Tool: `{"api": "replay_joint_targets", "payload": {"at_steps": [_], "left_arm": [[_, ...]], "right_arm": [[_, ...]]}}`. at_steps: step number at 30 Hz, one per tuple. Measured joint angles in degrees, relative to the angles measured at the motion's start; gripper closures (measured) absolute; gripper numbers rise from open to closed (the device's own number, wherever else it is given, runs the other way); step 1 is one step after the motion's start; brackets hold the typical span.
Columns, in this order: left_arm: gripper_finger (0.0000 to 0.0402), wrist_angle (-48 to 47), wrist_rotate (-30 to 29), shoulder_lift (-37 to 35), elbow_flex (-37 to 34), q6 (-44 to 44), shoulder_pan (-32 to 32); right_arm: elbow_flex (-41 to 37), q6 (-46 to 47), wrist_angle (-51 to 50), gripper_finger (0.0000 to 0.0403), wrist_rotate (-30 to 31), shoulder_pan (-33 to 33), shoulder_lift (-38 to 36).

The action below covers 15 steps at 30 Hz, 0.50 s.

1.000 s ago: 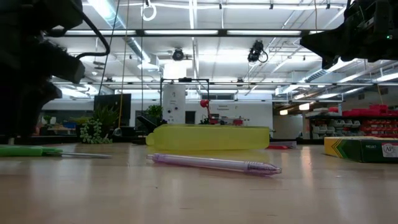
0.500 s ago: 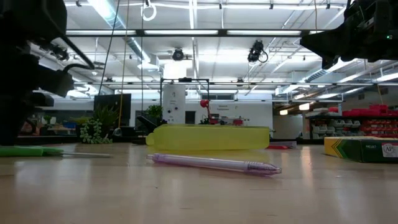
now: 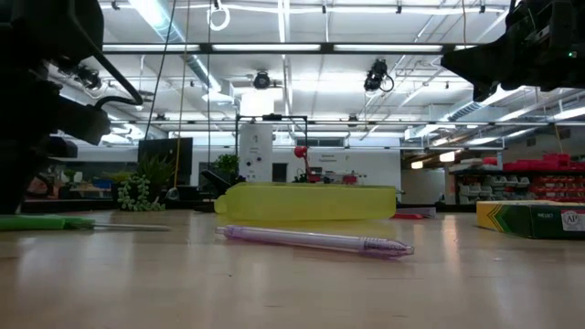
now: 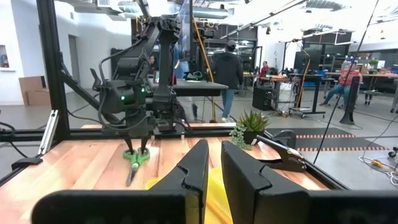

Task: Pack school essentials
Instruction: Put the green scissors into the yellow supply box

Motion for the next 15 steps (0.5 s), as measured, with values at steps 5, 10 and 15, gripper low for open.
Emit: {"api": "replay_joint_targets", "payload": {"at_steps": [5, 10, 15], "left_arm": [[0.0291, 0.2, 0.1, 0.0, 0.0, -0.2, 0.0], [0.0315, 0.2, 0.2, 0.0, -0.1, -1.2, 0.0], [0.0325, 0.1, 0.2, 0.0, -0.1, -1.5, 0.0]], "right_arm": [[0.0, 0.0, 0.0, 0.0351, 0.0, 0.0, 0.0], [0.0, 0.0, 0.0, 0.0351, 0.0, 0.0, 0.0], [0.0, 0.0, 0.0, 0.0351, 0.0, 0.0, 0.0]]}}
